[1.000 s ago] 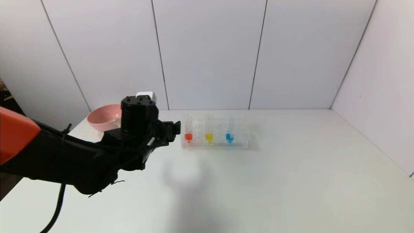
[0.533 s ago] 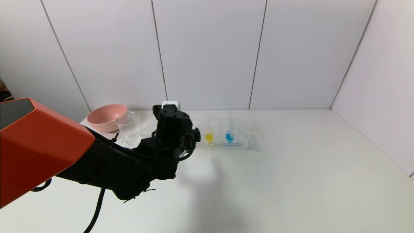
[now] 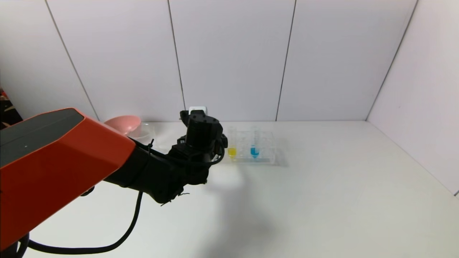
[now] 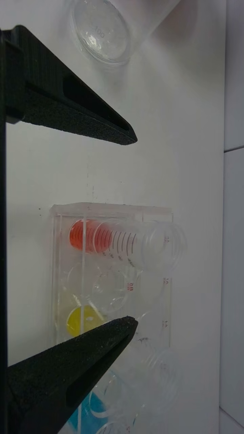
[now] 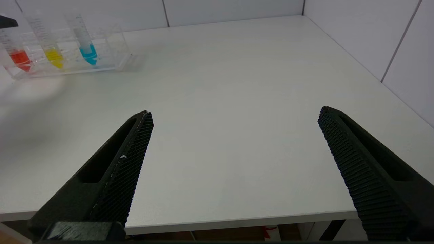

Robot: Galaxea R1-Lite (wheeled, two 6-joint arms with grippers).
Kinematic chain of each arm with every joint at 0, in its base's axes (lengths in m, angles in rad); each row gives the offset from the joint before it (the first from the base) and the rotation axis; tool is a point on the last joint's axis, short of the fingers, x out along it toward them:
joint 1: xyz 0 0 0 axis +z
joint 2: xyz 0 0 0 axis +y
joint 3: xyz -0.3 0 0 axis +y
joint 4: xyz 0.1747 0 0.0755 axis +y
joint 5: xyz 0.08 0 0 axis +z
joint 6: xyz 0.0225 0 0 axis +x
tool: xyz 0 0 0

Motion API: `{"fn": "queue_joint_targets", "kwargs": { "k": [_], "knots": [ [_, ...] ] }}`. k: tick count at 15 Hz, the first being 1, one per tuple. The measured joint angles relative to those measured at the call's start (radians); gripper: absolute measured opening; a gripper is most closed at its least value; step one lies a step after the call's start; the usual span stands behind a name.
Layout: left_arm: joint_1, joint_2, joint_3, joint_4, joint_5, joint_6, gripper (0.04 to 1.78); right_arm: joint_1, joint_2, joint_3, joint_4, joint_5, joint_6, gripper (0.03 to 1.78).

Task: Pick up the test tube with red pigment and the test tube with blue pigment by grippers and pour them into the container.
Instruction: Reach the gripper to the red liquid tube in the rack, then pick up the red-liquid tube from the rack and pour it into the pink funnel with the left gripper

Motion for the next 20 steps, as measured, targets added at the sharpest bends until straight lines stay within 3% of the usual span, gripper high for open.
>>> {"fn": "queue_joint_targets", "kwargs": {
  "k": [6,8,11,16,20],
  "knots": [
    [0.03,0.067,-0.058,-0.006,-0.009,0.026,1.76,0.0,0.0,0.0,0.0,0.0,0.0,1.77],
    [0.03,0.073,-0.062,-0.009,-0.01,0.026,1.68,0.0,0.0,0.0,0.0,0.0,0.0,1.77],
    [0.029,0.075,-0.063,-0.011,-0.01,0.025,1.38,0.0,0.0,0.0,0.0,0.0,0.0,1.77],
    [0.021,0.076,-0.067,-0.011,-0.011,0.022,0.51,0.0,0.0,0.0,0.0,0.0,0.0,1.78],
    [0.019,0.075,-0.069,-0.01,-0.009,0.022,0.43,0.0,0.0,0.0,0.0,0.0,0.0,1.77]
  ]
}}
